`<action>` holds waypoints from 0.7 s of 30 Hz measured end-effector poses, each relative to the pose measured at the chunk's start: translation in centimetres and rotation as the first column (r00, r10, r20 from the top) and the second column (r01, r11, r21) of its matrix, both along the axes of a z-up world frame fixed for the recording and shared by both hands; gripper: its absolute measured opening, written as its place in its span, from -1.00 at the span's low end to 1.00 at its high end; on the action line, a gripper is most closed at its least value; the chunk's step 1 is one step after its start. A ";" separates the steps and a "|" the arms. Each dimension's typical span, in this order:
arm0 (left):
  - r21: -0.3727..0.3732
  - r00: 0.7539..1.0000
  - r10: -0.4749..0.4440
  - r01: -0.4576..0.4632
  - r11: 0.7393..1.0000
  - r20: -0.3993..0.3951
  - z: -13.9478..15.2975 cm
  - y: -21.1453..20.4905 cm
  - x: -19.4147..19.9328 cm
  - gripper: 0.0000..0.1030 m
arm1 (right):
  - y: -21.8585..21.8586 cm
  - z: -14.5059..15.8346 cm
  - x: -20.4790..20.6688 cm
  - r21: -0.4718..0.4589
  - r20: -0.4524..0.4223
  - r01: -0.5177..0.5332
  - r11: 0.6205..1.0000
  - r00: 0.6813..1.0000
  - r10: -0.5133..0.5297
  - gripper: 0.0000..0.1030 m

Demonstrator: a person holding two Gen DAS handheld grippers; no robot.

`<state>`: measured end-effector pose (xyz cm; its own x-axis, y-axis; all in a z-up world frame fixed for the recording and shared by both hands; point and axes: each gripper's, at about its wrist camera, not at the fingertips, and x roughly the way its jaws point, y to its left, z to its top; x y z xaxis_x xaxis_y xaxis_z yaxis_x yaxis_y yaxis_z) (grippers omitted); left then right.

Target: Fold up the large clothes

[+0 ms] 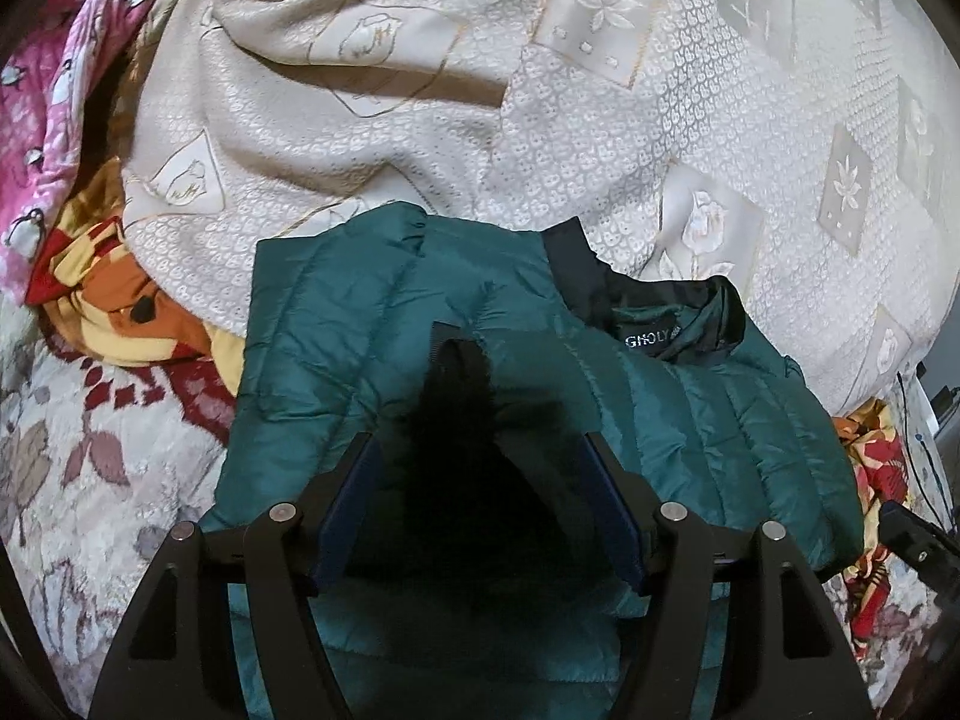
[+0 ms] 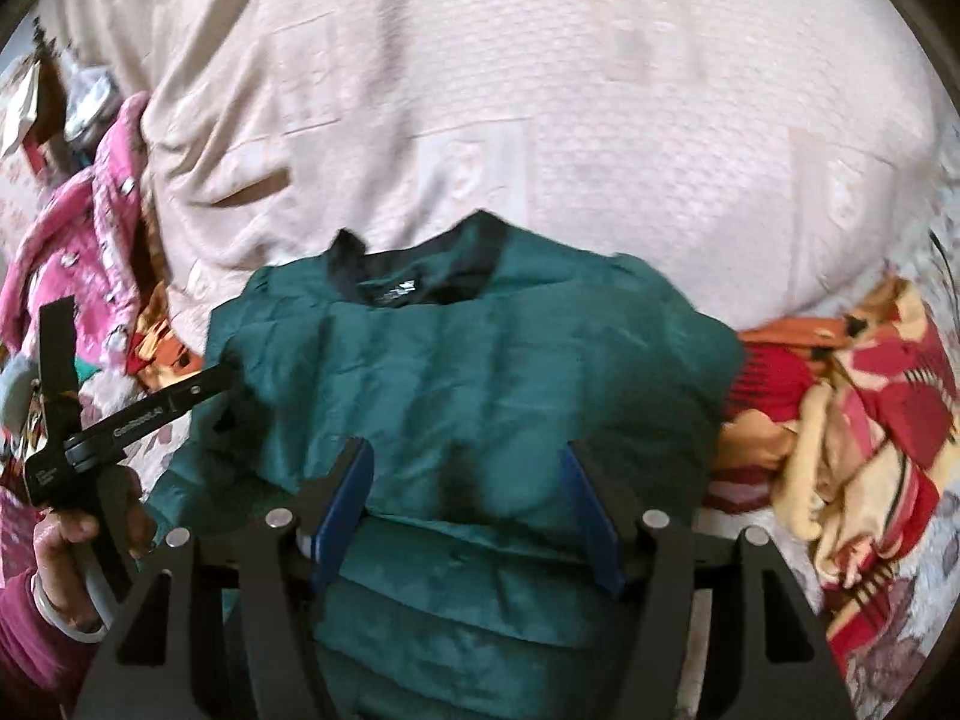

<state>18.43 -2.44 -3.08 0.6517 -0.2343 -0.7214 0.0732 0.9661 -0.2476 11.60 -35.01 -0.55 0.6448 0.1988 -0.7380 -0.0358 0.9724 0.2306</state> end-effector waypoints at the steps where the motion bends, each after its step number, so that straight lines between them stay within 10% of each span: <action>1: 0.001 1.000 -0.002 0.002 1.000 -0.001 -0.1 -0.2 0.2 -0.17 | -0.5 -0.1 -0.1 0.004 0.002 0.015 1.000 1.000 -0.015 0.32; 3: -0.008 1.000 -0.009 0.009 1.000 0.001 -0.4 -0.5 0.5 -0.27 | -1.7 -0.5 -0.2 0.013 0.005 0.053 0.999 0.999 -0.053 0.32; 5: -0.010 1.000 -0.023 0.023 1.000 0.002 -0.6 -0.8 0.7 -1.00 | -2.7 -1.1 -0.2 0.009 0.001 0.092 0.996 0.996 -0.092 0.32; 21: 0.076 0.996 0.066 -0.070 0.995 0.065 2.0 4.9 2.7 -1.00 | 1.2 -6.6 6.7 0.025 -0.071 0.037 0.999 0.997 -0.035 0.21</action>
